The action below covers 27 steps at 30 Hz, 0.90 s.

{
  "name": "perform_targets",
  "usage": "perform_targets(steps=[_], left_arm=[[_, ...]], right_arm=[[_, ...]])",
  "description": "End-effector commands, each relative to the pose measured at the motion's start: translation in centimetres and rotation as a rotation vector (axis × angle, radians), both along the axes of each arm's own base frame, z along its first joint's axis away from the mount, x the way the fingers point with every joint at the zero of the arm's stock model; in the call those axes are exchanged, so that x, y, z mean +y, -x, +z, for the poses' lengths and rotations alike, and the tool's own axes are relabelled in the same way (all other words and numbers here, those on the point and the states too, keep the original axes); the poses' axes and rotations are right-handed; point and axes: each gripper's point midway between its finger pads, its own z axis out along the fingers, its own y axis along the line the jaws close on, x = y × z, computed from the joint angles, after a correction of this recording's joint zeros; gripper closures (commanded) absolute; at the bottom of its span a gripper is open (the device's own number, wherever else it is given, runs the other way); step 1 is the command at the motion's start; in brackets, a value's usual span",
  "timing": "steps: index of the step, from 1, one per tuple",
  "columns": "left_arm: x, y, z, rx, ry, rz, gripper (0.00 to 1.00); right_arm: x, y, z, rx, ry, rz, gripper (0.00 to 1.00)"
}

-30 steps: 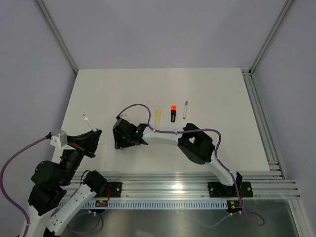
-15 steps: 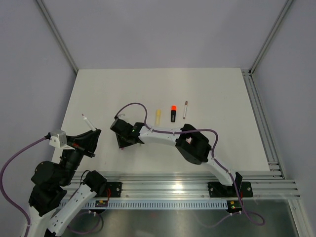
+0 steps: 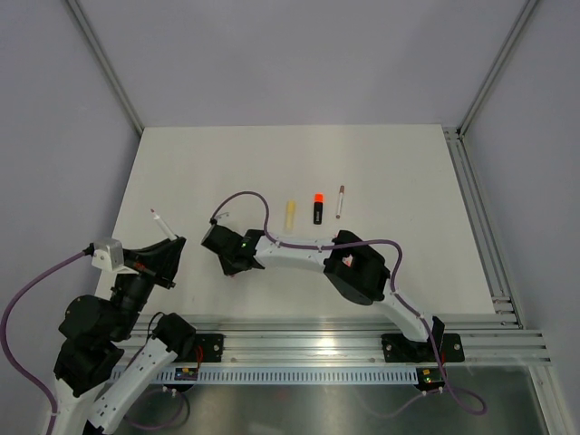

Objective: Insert the pens into the pen caps
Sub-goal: Insert the pen cap onto the pen.

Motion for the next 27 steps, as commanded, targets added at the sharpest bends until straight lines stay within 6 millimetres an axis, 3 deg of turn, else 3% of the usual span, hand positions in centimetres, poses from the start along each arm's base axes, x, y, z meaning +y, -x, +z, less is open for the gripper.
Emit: perform_targets(steps=[1, 5, 12, 27], left_arm=[[-0.3, -0.2, 0.8, -0.034, -0.003, -0.005, 1.0], [-0.2, -0.4, 0.8, -0.032, -0.006, 0.001, 1.0], [-0.2, -0.5, 0.8, -0.03, -0.008, 0.006, 1.0], [-0.3, -0.5, 0.8, -0.031, -0.014, 0.003, 1.0]], right_arm=[[-3.9, 1.4, -2.0, 0.009, 0.137, 0.005, 0.84], [-4.8, 2.3, -1.9, -0.002, 0.191, 0.025, 0.82], [-5.7, 3.0, -2.4, 0.015, 0.259, 0.053, 0.66], [-5.3, 4.0, -4.3, 0.047, 0.337, 0.108, 0.66]])
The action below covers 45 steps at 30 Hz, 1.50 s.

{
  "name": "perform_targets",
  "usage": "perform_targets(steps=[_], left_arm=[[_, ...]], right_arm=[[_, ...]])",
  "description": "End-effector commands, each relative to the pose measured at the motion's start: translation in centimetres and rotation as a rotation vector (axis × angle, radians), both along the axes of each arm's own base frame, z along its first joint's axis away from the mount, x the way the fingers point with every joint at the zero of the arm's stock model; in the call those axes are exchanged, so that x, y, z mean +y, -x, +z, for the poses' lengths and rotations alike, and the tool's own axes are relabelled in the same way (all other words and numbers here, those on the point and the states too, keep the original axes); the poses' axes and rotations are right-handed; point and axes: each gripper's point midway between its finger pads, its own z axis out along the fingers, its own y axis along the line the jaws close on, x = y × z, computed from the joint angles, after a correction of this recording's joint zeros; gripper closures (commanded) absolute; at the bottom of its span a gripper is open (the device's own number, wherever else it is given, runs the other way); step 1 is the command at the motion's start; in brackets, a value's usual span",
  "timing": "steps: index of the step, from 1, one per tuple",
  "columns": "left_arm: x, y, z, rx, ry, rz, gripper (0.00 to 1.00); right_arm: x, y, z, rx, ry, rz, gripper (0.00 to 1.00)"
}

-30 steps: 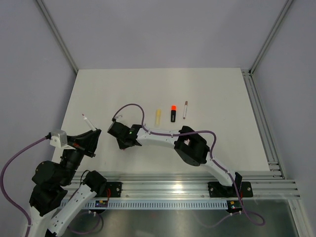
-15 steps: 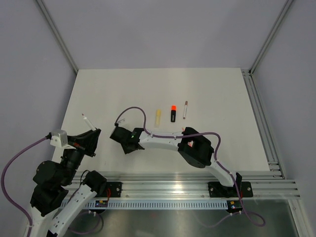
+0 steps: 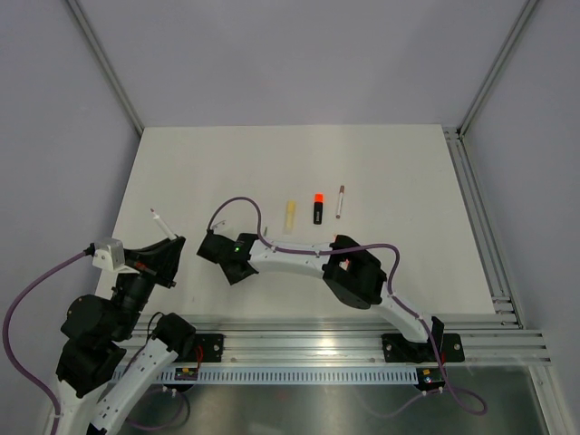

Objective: Insert the pens into the pen caps
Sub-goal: Insert the pen cap onto the pen.

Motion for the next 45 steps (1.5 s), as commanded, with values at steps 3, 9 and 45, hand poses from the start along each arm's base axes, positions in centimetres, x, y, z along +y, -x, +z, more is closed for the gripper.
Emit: perform_targets(steps=[3, 9, 45], left_arm=[[-0.6, -0.3, 1.0, -0.033, -0.007, -0.019, 1.0], [-0.5, -0.3, 1.0, -0.034, -0.006, -0.016, 1.0], [-5.5, -0.3, 0.5, 0.059, 0.048, -0.246, 1.0]], right_arm=[[-2.1, 1.6, -4.2, 0.056, 0.155, 0.042, 0.66], [-1.8, 1.7, -4.8, 0.07, 0.156, 0.053, 0.66], [-9.1, 2.0, 6.7, -0.133, -0.306, -0.188, 1.0]])
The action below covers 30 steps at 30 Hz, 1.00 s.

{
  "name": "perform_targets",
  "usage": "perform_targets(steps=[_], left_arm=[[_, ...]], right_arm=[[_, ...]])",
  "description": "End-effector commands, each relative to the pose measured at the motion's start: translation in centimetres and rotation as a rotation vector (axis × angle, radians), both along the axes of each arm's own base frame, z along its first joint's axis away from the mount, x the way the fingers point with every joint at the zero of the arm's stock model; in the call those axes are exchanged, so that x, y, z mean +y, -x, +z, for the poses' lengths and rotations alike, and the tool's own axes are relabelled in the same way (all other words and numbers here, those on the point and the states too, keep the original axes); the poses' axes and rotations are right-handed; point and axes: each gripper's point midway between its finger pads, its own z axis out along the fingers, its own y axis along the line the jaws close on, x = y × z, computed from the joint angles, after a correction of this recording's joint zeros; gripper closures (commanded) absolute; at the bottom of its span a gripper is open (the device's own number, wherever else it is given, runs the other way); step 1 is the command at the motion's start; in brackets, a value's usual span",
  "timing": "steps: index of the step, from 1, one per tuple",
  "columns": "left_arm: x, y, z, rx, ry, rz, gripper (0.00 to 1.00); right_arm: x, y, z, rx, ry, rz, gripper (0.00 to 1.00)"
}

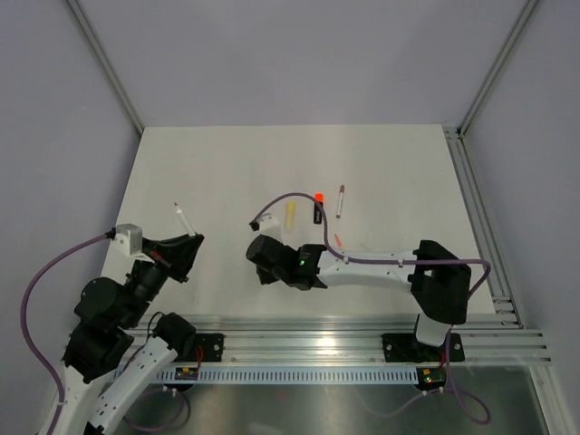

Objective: Insert the pens into the pen caps
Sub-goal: Insert the pen cap onto the pen.

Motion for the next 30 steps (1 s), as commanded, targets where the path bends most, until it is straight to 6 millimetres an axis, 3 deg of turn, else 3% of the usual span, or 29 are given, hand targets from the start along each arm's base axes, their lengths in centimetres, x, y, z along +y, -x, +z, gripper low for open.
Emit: perform_targets(steps=[1, 3, 5, 6, 9, 11, 12, 14, 15, 20, 21, 23, 24, 26, 27, 30], left_arm=[[-3.0, 0.1, 0.9, 0.003, 0.057, -0.141, 1.0], [-4.4, 0.0, -0.1, 0.049, 0.074, -0.199, 1.0], [-5.6, -0.2, -0.6, 0.083, 0.106, -0.245, 1.0], [-6.5, -0.2, -1.9, 0.12, 0.106, -0.286, 1.0], [-8.6, -0.2, -3.0, 0.179, 0.159, -0.381, 1.0], [-10.1, -0.6, -4.8, 0.234, 0.18, -0.432, 1.0], [-10.7, -0.4, -4.8, 0.228, 0.187, -0.477, 1.0], [-11.5, -0.5, -6.3, 0.275, 0.18, -0.508, 1.0], [-11.7, -0.6, -5.9, 0.256, 0.187, -0.517, 1.0], [-12.3, -1.3, -6.1, 0.239, 0.183, -0.532, 1.0], [-12.4, -1.4, -6.1, 0.234, 0.185, -0.536, 1.0], [-12.7, -1.4, -6.2, 0.243, 0.188, -0.548, 1.0], [-12.9, -1.6, -6.3, 0.249, 0.187, -0.554, 1.0], [-13.2, -1.3, -6.2, 0.257, 0.192, -0.582, 1.0], [-13.4, -1.1, -5.7, 0.238, 0.202, -0.598, 1.0], [-14.0, -0.3, -4.2, 0.215, 0.223, -0.667, 1.0]], right_arm=[[-3.0, 0.4, -1.3, -0.003, -0.023, -0.108, 1.0], [-5.1, 1.1, -3.0, 0.02, -0.004, -0.141, 1.0], [-5.5, 1.5, -2.8, 0.031, -0.045, -0.151, 1.0], [-6.3, 1.7, -3.6, 0.039, -0.031, -0.156, 1.0], [-7.3, 2.1, -5.1, 0.053, -0.027, -0.175, 1.0], [-6.9, 2.0, -3.9, 0.041, -0.105, -0.173, 1.0], [-7.3, 2.2, -4.0, 0.036, -0.112, -0.168, 1.0], [-6.8, 2.0, -1.7, -0.009, -0.183, -0.13, 1.0], [-6.4, 1.9, -0.3, -0.034, -0.234, -0.115, 1.0], [-6.4, 1.8, 2.0, -0.079, -0.261, -0.065, 1.0], [-6.3, 2.0, 4.1, -0.1, -0.325, -0.052, 1.0], [-6.8, 2.4, 5.8, -0.13, -0.384, -0.014, 1.0], [-7.1, 2.6, 9.0, -0.167, -0.477, -0.001, 1.0], [-7.6, 3.2, 11.6, -0.217, -0.534, 0.046, 1.0], [-8.1, 3.6, 14.3, -0.248, -0.602, 0.071, 1.0], [-9.1, 4.4, 19.7, -0.342, -0.71, 0.131, 1.0]])
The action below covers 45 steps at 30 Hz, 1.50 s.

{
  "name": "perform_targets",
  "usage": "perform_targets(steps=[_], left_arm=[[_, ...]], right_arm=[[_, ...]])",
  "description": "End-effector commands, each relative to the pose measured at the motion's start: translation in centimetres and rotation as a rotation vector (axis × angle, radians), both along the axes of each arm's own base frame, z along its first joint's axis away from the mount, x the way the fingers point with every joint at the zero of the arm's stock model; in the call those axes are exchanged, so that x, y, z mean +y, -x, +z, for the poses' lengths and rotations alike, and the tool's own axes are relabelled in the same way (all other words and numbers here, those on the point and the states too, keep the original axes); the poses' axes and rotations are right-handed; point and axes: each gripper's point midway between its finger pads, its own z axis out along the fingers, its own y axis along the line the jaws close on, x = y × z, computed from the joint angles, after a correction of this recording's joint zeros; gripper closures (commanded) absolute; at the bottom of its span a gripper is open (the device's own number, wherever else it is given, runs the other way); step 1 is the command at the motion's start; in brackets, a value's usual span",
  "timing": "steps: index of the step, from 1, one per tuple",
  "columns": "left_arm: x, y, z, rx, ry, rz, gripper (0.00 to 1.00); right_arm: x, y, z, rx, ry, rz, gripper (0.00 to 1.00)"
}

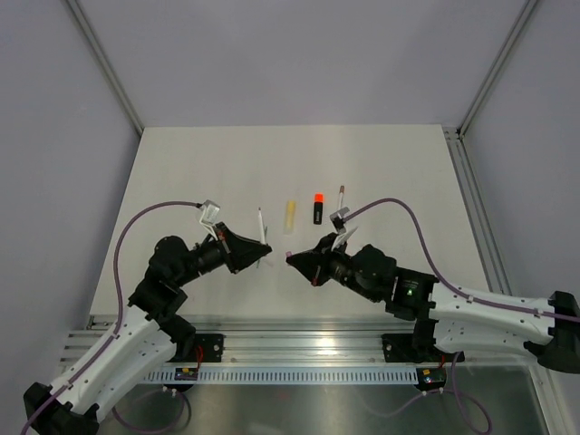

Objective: Insert the pens into the pen caps
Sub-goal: Insert the pen cap onto the pen.

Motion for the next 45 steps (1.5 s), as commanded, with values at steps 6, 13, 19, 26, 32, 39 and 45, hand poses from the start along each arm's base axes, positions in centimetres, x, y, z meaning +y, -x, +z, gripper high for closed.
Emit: perform_targets(steps=[6, 13, 19, 26, 32, 39, 45], left_arm=[[-1.5, 3.3, 7.7, -0.151, 0.152, -0.221, 1.0], [-1.4, 6.0, 9.3, -0.123, 0.264, -0.324, 1.0], [-1.7, 7.2, 9.3, -0.124, 0.268, -0.41, 1.0], [-2.2, 7.5, 11.7, -0.2, 0.233, -0.473, 1.0], [-1.9, 8.7, 13.7, -0.218, 0.342, -0.53, 1.0], [-1.1, 10.1, 13.9, -0.199, 0.409, -0.563, 1.0], [-1.2, 10.5, 13.6, -0.194, 0.405, -0.568, 1.0]], right_arm=[[-1.1, 2.6, 15.3, -0.319, -0.299, 0.168, 1.0], [-0.8, 4.3, 22.0, -0.39, -0.424, 0.262, 1.0], [0.6, 3.1, 25.5, -0.413, -0.491, 0.248, 1.0], [0.5, 0.1, 28.1, -0.42, -0.593, 0.326, 1.0], [0.4, 0.0, 27.2, -0.455, -0.58, 0.385, 1.0], [0.9, 1.4, 26.1, -0.427, -0.614, 0.511, 1.0], [1.7, 1.4, 25.6, -0.395, -0.638, 0.545, 1.0]])
